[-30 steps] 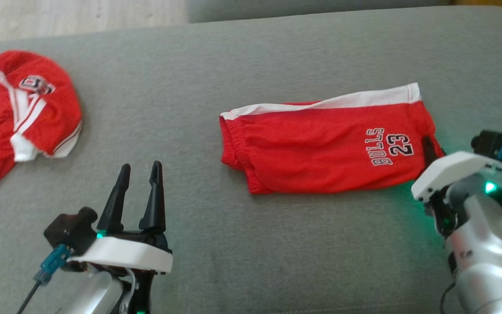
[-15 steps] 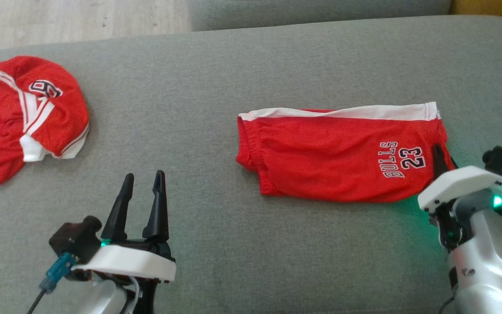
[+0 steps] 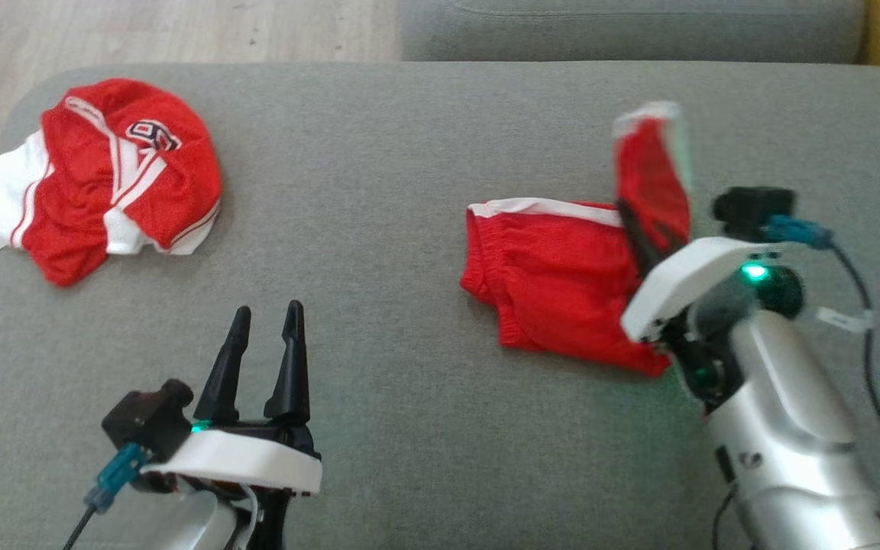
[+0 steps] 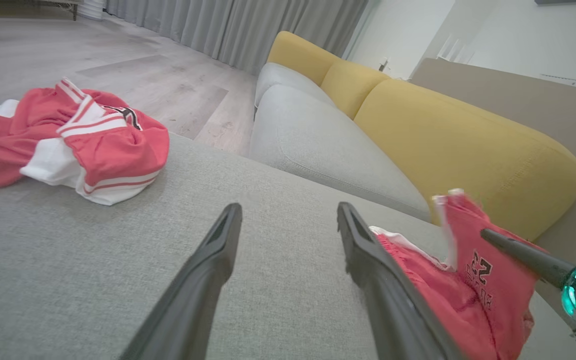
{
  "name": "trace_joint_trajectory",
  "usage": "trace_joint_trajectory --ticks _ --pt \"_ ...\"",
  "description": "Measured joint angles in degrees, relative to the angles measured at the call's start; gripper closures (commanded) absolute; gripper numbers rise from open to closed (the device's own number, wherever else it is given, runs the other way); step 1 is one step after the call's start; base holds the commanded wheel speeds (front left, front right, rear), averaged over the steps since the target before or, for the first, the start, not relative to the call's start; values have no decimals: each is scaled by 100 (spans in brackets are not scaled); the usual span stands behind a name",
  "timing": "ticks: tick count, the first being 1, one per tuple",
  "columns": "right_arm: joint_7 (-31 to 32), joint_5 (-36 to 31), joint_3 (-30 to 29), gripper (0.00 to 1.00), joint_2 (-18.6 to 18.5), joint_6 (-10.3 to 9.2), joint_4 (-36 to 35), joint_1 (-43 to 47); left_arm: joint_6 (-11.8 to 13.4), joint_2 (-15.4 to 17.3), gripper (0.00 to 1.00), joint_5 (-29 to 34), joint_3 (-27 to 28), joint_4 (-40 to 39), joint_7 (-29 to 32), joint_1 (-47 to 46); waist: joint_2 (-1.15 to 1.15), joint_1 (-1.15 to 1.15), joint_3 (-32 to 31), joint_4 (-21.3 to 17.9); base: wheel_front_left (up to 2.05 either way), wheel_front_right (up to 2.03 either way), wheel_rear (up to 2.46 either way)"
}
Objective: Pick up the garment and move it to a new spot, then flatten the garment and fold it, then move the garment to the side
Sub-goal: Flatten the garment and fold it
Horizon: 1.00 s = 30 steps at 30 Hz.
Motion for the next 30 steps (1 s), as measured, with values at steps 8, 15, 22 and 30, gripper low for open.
trace_joint_trajectory --ticks 8,15,22,30 --pt "23 427 911 100 16 0 229 -91 -101 -130 0 52 30 94 0 0 0 0 12 328 0 0 0" --pt "-136 700 1230 100 15 0 519 -167 -148 -170 0 107 69 162 0 5 0 0 -19 439 0 0 0" --pt "-234 947 1777 100 11 0 693 -328 -189 -192 0 110 88 181 0 18 0 0 -67 417 0 0 0" --pt "-450 1243 2249 0 8 0 823 -329 -193 -210 0 160 87 188 0 25 0 0 -38 355 0 0 0"
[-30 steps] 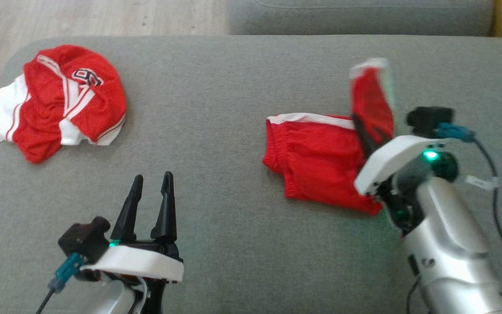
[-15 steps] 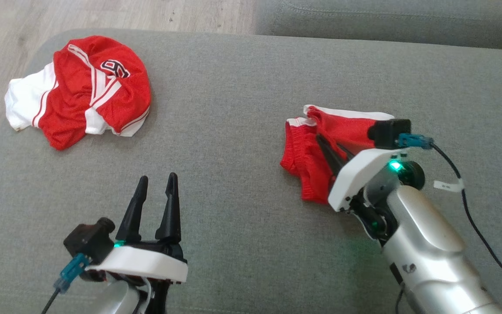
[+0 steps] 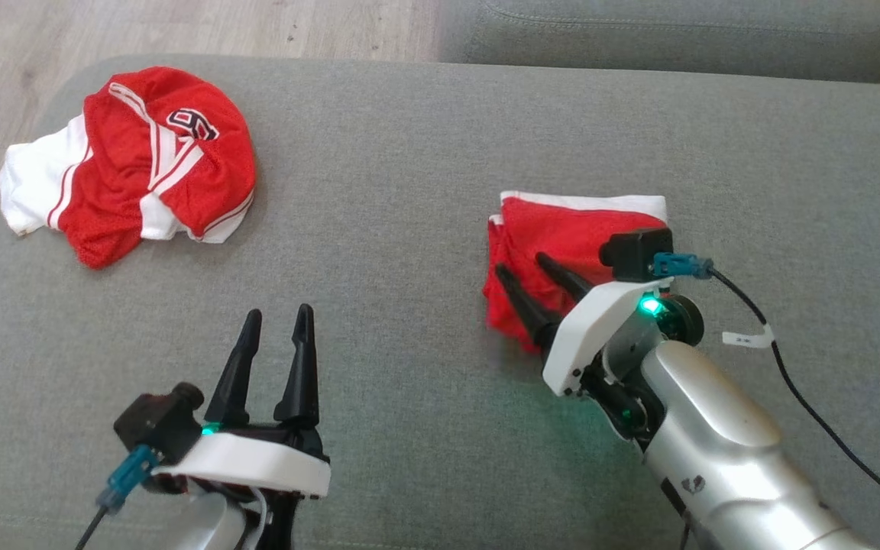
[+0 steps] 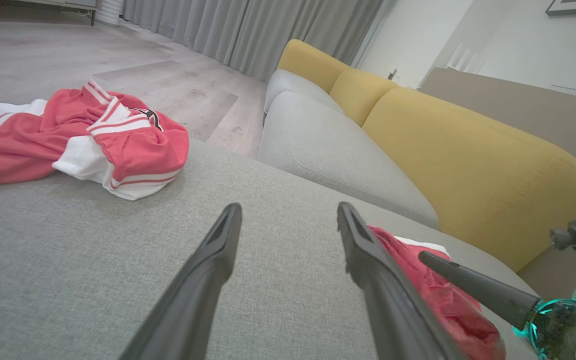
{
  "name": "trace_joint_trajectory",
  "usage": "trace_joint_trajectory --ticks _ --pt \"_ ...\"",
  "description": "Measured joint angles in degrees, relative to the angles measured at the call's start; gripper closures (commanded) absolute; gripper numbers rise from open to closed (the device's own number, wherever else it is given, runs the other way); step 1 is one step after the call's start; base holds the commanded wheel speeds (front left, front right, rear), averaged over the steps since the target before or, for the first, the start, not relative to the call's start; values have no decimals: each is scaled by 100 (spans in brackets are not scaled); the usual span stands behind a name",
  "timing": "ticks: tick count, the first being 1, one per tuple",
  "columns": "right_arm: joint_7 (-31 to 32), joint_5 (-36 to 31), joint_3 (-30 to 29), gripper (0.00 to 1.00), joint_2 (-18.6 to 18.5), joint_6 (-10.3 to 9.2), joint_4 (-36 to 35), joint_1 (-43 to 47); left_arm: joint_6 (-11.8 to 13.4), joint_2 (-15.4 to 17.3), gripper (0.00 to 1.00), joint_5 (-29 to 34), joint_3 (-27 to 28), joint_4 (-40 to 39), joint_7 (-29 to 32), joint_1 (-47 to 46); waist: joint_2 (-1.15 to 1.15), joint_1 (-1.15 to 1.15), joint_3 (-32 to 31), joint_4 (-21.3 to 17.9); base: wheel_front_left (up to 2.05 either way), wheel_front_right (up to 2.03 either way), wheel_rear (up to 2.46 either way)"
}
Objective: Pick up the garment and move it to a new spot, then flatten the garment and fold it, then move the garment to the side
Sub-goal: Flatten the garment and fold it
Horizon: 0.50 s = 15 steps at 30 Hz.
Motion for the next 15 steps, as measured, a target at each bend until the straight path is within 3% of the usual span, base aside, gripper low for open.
trace_joint_trajectory --ticks 8,15 --pt "-346 116 55 0 0 0 -133 5 0 -14 0 37 -2 9 0 0 0 0 -19 -111 0 0 0" --pt "-667 -303 -694 0 0 0 -162 22 2 -15 0 38 -1 -3 0 2 0 0 -42 -234 0 0 0"
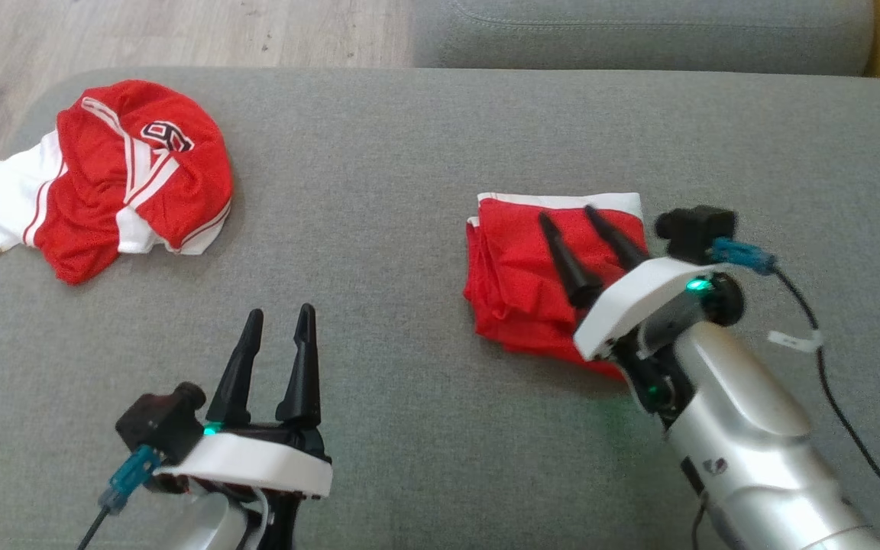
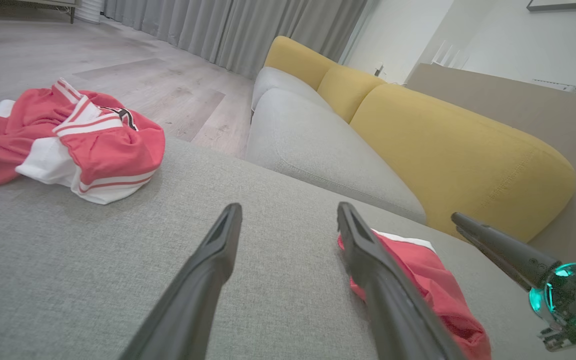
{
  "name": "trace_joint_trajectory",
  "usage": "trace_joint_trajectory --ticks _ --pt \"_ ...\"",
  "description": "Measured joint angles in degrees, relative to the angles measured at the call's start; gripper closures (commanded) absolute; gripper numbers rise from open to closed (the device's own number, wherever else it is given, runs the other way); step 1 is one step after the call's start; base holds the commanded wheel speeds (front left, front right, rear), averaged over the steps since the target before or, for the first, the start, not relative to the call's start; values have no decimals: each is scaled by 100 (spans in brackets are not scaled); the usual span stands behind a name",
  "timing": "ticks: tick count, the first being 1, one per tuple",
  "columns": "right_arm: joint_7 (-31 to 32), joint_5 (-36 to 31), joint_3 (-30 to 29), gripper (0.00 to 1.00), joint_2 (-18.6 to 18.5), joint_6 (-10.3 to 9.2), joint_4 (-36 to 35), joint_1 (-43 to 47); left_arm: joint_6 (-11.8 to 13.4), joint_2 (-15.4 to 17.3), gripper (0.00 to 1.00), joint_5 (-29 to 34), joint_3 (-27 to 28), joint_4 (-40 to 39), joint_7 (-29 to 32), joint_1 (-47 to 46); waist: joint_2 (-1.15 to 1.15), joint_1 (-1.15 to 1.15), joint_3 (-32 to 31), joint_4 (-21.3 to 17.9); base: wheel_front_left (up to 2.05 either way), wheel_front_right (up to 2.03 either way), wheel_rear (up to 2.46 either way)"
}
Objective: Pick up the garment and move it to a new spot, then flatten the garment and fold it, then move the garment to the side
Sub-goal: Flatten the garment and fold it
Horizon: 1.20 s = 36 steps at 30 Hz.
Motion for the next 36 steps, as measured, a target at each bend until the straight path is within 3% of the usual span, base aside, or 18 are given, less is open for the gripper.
trace_joint_trajectory --ticks 8,14,15,16,18,26,36 --pt "-237 -871 -1079 0 -1 0 -231 288 5 -2 0 12 0 -7 0 20 0 0 -7 -118 0 0 0" --pt "-347 -1626 -1346 0 0 0 -455 570 4 -45 0 54 -1 8 0 101 0 0 50 -151 0 0 0" --pt "-347 -1720 -1326 27 1 0 -460 604 4 -57 0 54 -2 9 0 99 0 0 65 -143 0 0 0" --pt "-353 -1815 -1281 60 1 0 -460 632 2 -68 0 56 -4 13 0 98 0 0 80 -131 0 0 0" --pt "-354 -1937 -1092 100 1 0 -455 680 -4 -85 0 58 -9 38 0 95 0 0 110 -95 0 0 0" --pt "-414 -2460 -212 100 11 0 156 678 -56 -129 0 59 -16 132 0 43 0 0 218 175 0 0 0" --pt "-532 -2092 786 100 7 0 587 448 -108 -175 0 112 1 185 0 3 0 0 302 418 0 0 0"
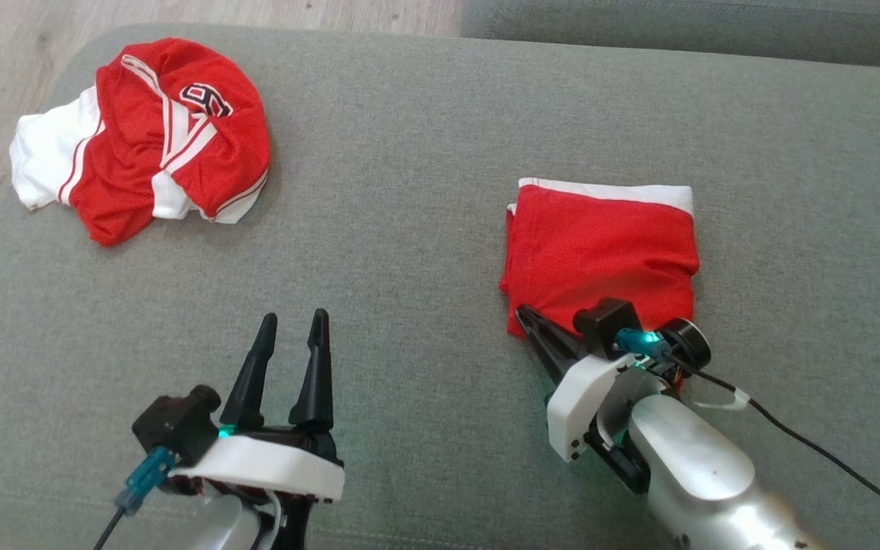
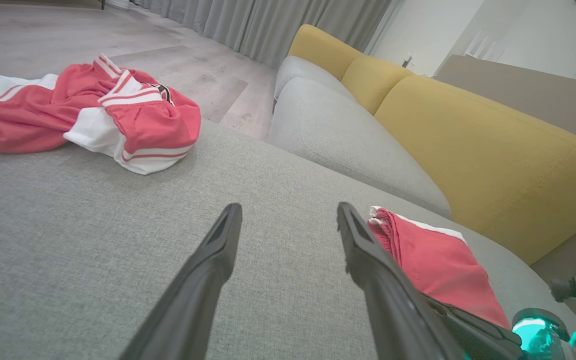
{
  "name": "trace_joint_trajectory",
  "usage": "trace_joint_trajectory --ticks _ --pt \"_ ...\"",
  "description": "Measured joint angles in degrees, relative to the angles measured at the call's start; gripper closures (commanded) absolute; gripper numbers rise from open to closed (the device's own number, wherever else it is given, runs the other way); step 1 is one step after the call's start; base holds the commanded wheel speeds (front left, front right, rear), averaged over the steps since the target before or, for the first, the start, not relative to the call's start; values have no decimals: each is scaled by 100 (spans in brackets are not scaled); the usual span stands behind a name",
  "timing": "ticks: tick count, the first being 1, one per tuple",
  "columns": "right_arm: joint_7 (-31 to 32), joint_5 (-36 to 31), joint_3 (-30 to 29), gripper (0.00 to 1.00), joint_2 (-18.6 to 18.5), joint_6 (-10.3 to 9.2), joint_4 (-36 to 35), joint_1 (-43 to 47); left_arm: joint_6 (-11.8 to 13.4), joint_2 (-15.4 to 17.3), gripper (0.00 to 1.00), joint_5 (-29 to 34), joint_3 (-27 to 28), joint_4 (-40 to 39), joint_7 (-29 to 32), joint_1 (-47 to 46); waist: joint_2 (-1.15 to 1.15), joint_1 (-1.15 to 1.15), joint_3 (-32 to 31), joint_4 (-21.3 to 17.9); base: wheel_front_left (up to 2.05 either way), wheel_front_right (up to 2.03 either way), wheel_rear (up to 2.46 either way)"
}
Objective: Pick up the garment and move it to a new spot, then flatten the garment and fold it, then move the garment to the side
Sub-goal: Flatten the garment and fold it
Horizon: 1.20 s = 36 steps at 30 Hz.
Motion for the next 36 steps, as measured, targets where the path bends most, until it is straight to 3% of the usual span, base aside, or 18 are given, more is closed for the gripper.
trace_joint_trajectory --ticks 9,10,12,13,19,24,29,36 --pt "-256 369 464 100 -1 0 345 -346 -7 -58 0 41 52 27 0 -8 0 0 51 -45 0 0 0" --pt "-330 368 472 95 0 0 344 -370 -7 -58 0 41 75 34 0 -8 0 0 45 -69 0 0 0" --pt "-468 344 464 26 -1 0 344 -421 -8 -58 0 54 127 43 0 -8 0 0 22 -125 0 0 0" --pt "-516 352 441 0 -2 0 327 -442 -11 -58 0 85 144 44 0 -8 0 0 3 -153 0 0 0" --pt "-713 407 143 0 -2 0 -15 -449 -48 -62 0 167 200 52 0 -7 0 0 -150 -341 0 0 0" --pt "-786 370 -522 0 -2 0 -372 -248 -46 -91 0 292 226 165 0 -4 0 0 -314 -530 0 0 0" --pt "-813 35 -1473 0 0 0 -756 429 -56 -171 0 436 298 376 0 41 0 0 -489 -713 0 0 0" --pt "-814 -113 -2338 0 9 0 -1484 1505 -105 -234 0 792 536 736 0 359 0 -1 -671 -889 0 0 0"
